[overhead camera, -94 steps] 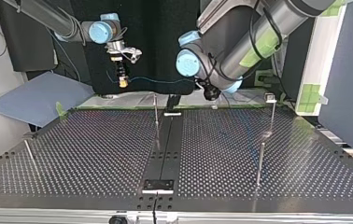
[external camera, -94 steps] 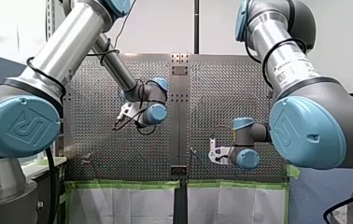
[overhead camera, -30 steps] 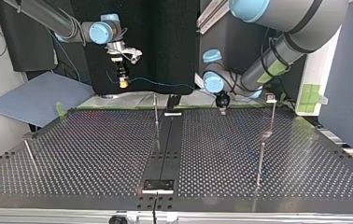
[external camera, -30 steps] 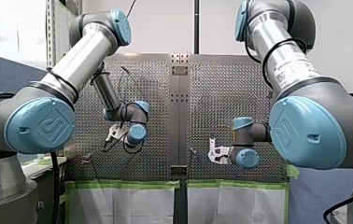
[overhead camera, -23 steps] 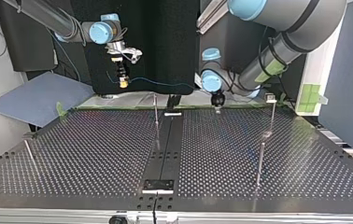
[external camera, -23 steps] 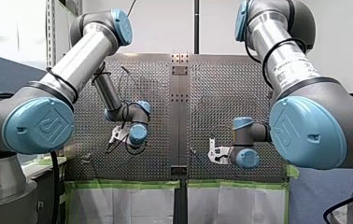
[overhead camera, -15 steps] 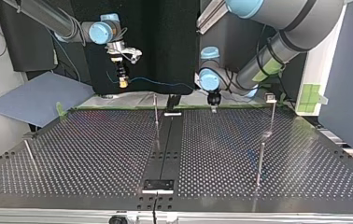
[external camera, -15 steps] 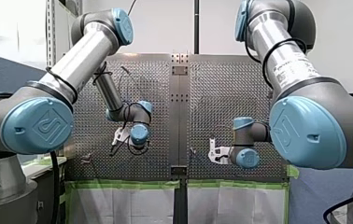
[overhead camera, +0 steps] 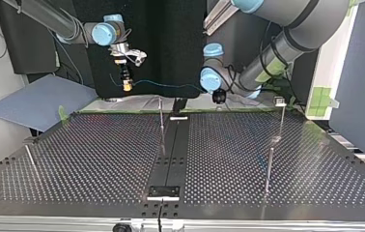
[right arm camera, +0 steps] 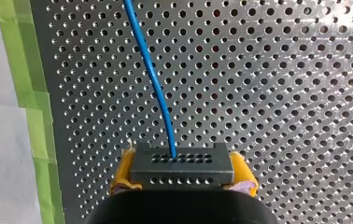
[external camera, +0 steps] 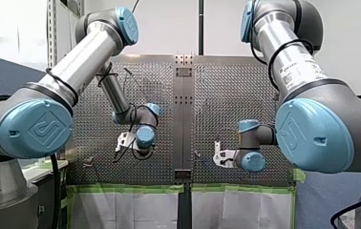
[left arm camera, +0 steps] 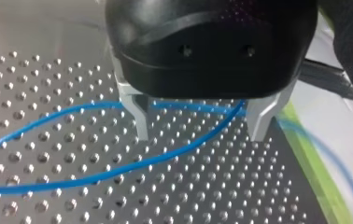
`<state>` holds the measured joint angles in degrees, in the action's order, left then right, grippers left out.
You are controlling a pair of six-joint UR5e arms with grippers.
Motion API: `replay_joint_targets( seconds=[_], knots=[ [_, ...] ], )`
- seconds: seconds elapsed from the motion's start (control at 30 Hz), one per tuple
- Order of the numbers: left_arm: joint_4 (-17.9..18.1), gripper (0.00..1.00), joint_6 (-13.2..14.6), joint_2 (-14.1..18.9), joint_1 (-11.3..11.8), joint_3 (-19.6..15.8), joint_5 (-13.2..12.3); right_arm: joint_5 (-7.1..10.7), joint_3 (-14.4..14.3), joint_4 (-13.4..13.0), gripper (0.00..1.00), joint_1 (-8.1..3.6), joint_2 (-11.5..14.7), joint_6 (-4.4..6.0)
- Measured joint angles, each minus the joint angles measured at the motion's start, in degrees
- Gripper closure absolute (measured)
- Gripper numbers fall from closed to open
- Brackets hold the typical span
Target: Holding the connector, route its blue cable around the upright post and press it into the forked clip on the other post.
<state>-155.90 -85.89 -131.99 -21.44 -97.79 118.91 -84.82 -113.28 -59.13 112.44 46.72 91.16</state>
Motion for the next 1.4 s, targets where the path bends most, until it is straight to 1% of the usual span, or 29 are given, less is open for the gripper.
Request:
replay_joint_targets(
  seconds=[0.2, 0.3, 0.43, 0.53, 0.6, 0.7, 0.87, 0.97, 1.17, 1.4],
  knots=[
    [-0.2, 0.0, -0.97, 0.02, -1.36, -0.01, -0.25, 0.0, -0.01, -0.03, 1.0, 0.02, -0.01, -0.05],
    [-0.08, 0.0, -1.59, 0.0, -2.11, -0.01, -0.78, 0.0, -0.01, -0.03, 1.0, 0.02, 0.0, -0.07],
    [0.4, 0.0, -2.44, -0.02, -2.98, -0.01, -1.65, 0.0, -0.01, -0.03, 1.0, 0.02, 0.0, -0.04],
    [1.29, 0.0, -3.07, -0.05, -3.62, -0.01, -1.77, 0.0, -0.01, -0.03, 1.0, -0.01, 0.0, -0.02],
    [1.74, 0.0, -3.51, -0.05, -3.93, -0.01, -1.55, 0.0, -0.02, -0.01, 1.0, 0.0, 0.01, -0.04],
    [1.63, 0.0, -4.01, -0.06, -4.26, -0.01, -0.5, 0.0, -0.01, 0.1, 1.0, -0.01, 0.01, -0.08],
    [-0.28, 0.0, -4.25, -0.1, -4.61, -0.01, 1.9, -0.01, -0.02, 0.29, 1.0, 0.0, 0.01, -0.15],
    [-1.17, 0.0, -4.23, -0.1, -4.73, -0.01, 2.84, -0.05, 0.0, 0.42, 1.0, 0.01, 0.01, -0.16],
    [-1.54, 0.0, -4.08, -0.44, -5.11, -0.01, 2.47, -0.04, 0.0, 0.53, 1.0, 0.01, 0.01, -0.17],
    [-2.01, 0.0, -3.85, -2.4, -5.27, 0.16, 2.57, -0.07, -0.01, 0.69, 1.0, -0.02, 0.02, -0.17]
  ],
)
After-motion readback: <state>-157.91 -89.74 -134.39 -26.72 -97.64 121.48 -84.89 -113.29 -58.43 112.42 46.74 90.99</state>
